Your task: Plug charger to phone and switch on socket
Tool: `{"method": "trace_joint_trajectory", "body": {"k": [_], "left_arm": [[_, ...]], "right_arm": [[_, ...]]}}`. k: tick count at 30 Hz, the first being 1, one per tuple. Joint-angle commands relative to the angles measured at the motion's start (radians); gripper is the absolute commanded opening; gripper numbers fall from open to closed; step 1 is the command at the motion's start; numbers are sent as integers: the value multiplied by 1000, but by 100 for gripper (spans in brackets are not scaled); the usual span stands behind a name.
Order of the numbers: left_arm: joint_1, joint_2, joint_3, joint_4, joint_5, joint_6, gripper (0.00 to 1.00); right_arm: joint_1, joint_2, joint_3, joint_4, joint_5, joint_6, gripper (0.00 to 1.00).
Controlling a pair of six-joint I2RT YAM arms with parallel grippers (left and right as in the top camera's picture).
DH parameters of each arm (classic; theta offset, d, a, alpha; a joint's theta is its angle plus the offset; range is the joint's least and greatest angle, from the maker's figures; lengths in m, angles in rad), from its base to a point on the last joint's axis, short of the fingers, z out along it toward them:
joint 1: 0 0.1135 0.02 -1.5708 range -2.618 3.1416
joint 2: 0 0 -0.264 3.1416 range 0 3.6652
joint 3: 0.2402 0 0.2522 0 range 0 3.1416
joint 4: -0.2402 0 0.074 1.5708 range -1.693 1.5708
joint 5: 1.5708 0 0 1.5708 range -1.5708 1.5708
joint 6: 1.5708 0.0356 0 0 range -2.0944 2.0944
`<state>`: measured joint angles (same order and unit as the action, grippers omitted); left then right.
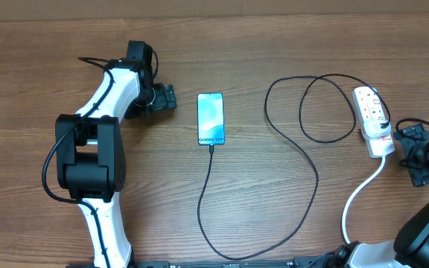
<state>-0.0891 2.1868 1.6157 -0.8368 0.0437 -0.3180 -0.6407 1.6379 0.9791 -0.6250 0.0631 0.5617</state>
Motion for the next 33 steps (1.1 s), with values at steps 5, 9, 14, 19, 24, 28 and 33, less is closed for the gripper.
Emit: {"method": "trace_joint_trajectory", "body": {"k": [5, 9, 14, 19, 24, 28, 33], "left_arm": [[10, 74, -41, 8, 12, 4, 100], [10, 74, -41, 8, 12, 4, 100], [10, 74, -41, 8, 12, 4, 100], [10, 74, -41, 8, 12, 4, 100], [10, 74, -41, 8, 12, 4, 100], [10, 74, -41, 8, 12, 4, 100], [10, 74, -41, 8, 12, 4, 100]], "right_arm": [[0, 3, -10, 40, -50, -89, 100], [0, 3, -11, 37, -50, -92, 100], [0, 19, -11, 38, -50, -92, 100], [0, 67, -11, 58, -66, -93, 100], [0, 103, -11, 96, -129, -126, 100], [0, 106, -11, 98, -125, -126, 100], [0, 106, -11, 95, -125, -126, 100]]}}
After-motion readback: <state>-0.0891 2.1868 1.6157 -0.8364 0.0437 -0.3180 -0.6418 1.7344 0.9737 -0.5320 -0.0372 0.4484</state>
